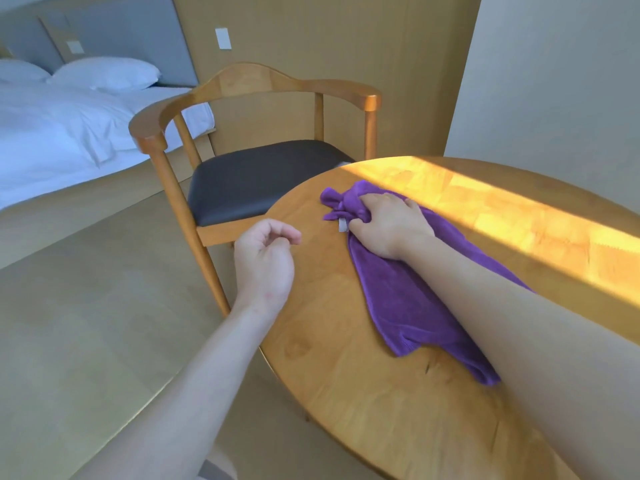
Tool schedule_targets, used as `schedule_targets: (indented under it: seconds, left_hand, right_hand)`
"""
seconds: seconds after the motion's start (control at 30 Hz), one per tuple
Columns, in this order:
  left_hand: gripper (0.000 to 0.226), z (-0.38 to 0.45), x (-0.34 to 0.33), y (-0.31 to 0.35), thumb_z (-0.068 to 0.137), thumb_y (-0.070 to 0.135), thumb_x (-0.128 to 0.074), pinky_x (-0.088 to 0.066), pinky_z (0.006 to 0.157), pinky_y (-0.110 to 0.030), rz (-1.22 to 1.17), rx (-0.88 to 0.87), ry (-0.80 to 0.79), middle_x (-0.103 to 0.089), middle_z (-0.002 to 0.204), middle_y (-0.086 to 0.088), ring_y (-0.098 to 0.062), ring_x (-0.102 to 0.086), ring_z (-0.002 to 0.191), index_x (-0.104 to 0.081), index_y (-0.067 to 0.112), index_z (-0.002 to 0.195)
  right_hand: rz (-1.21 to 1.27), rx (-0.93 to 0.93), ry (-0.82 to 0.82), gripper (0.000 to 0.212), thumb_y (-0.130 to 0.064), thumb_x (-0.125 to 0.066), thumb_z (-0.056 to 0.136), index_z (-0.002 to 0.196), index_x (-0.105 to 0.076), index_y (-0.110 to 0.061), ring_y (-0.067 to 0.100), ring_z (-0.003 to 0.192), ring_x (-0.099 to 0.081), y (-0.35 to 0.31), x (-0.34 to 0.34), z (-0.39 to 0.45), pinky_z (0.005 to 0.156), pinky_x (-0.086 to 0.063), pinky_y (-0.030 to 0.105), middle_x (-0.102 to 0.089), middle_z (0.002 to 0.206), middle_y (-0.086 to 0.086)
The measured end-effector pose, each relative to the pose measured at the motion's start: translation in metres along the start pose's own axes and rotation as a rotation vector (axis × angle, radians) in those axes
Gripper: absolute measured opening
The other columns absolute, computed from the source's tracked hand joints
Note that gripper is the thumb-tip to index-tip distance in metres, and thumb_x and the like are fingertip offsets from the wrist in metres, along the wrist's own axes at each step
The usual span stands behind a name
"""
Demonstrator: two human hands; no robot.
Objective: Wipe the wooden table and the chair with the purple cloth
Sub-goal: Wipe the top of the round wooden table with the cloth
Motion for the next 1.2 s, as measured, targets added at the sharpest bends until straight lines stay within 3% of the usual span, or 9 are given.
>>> schedule_targets:
  seconds: [0.07, 0.17, 0.23, 0.4, 0.57, 0.77, 0.9, 1.03, 1.2]
  left_hand:
    - [0.033, 0.003, -0.001, -0.002, 0.083, -0.004, -0.045, -0.045, 0.076, -0.019, -0.017, 0.029, 0.014, -0.07, 0.079, 0.011, 0.005, -0.061, 0.081, -0.071, 0.016, 0.077]
    - [0.032, 0.002, -0.005, 0.003, 0.083, -0.005, -0.045, -0.047, 0.077, -0.022, -0.045, 0.021, -0.022, -0.07, 0.078, 0.007, 0.001, -0.063, 0.078, -0.069, 0.017, 0.078]
    - [0.031, -0.001, -0.006, 0.008, 0.083, -0.002, -0.046, -0.049, 0.079, -0.022, -0.018, -0.038, -0.084, -0.07, 0.083, 0.007, -0.004, -0.064, 0.082, -0.067, 0.02, 0.081]
    - [0.028, -0.012, -0.009, -0.005, 0.093, 0.018, -0.05, -0.034, 0.098, -0.013, 0.437, -0.239, -0.43, -0.06, 0.125, 0.015, 0.003, -0.049, 0.117, -0.06, 0.031, 0.117]
    - [0.051, -0.031, 0.013, -0.032, 0.101, 0.053, -0.023, -0.003, 0.122, -0.029, 0.635, -0.355, -0.561, -0.031, 0.156, 0.025, 0.011, -0.011, 0.146, -0.044, 0.039, 0.145]
    - [0.054, -0.046, 0.025, -0.043, 0.103, 0.058, -0.027, -0.013, 0.124, -0.046, 0.516, -0.347, -0.515, -0.018, 0.161, 0.03, 0.004, -0.001, 0.151, -0.031, 0.041, 0.154]
    - [0.056, -0.045, 0.025, -0.046, 0.102, 0.057, -0.03, -0.014, 0.124, -0.046, 0.459, -0.294, -0.509, -0.017, 0.161, 0.03, 0.005, 0.001, 0.15, -0.032, 0.037, 0.154]
    - [0.057, -0.047, 0.025, -0.047, 0.103, 0.057, -0.029, -0.013, 0.124, -0.043, 0.453, -0.288, -0.501, -0.014, 0.16, 0.033, 0.005, 0.001, 0.15, -0.028, 0.036, 0.156]
    - [0.058, -0.046, 0.024, -0.045, 0.103, 0.056, -0.024, -0.009, 0.124, -0.039, 0.563, -0.331, -0.51, -0.004, 0.156, 0.042, 0.008, 0.005, 0.149, -0.023, 0.035, 0.157]
  right_hand:
    - [-0.02, 0.068, -0.045, 0.033, -0.048, -0.046, 0.09, 0.114, -0.057, -0.028, 0.024, 0.131, -0.048, -0.012, -0.003, -0.011, 0.117, -0.028, 0.051, -0.06, 0.134, 0.0]
    - [-0.023, 0.225, -0.141, 0.062, -0.049, -0.047, 0.089, 0.146, -0.048, -0.025, 0.018, 0.148, -0.032, -0.047, -0.013, -0.048, 0.123, -0.02, 0.046, -0.044, 0.156, -0.004]
    - [0.018, 0.353, -0.17, 0.075, -0.054, -0.041, 0.081, 0.151, -0.044, -0.028, 0.012, 0.151, -0.026, -0.071, -0.014, -0.086, 0.125, -0.015, 0.043, -0.038, 0.16, -0.01]
    - [0.087, 0.529, -0.245, 0.075, -0.053, -0.037, 0.079, 0.151, -0.042, -0.036, -0.003, 0.151, -0.013, -0.091, -0.01, -0.157, 0.126, -0.006, 0.033, -0.032, 0.161, -0.02]
    - [0.134, 0.461, -0.213, 0.07, -0.052, -0.048, 0.08, 0.148, -0.048, -0.034, 0.0, 0.148, -0.027, -0.076, -0.004, -0.13, 0.124, -0.019, 0.034, -0.042, 0.156, -0.017]
    - [0.025, 0.105, -0.074, 0.05, -0.055, -0.044, 0.084, 0.125, -0.058, -0.028, 0.022, 0.137, -0.045, -0.035, -0.004, -0.038, 0.117, -0.03, 0.046, -0.057, 0.14, -0.005]
    - [-0.057, 0.06, -0.104, 0.067, -0.057, -0.036, 0.088, 0.147, -0.043, -0.026, 0.024, 0.151, -0.027, -0.036, -0.022, -0.018, 0.123, -0.018, 0.053, -0.037, 0.16, -0.002]
    - [-0.083, 0.102, -0.131, 0.066, -0.051, -0.039, 0.096, 0.156, -0.032, -0.023, 0.022, 0.154, -0.018, -0.045, -0.024, -0.027, 0.125, -0.011, 0.05, -0.027, 0.166, -0.002]
    - [-0.012, 0.39, -0.215, 0.078, -0.053, -0.032, 0.085, 0.158, -0.026, -0.028, 0.01, 0.155, -0.008, -0.094, -0.029, -0.095, 0.127, -0.005, 0.04, -0.021, 0.167, -0.012]
Point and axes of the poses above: each hand's wrist, its own z-axis towards the middle knuckle, its own x-axis out of the back of the hand, y = z × x, the point moved 10 cm from there along z, towards the middle knuckle
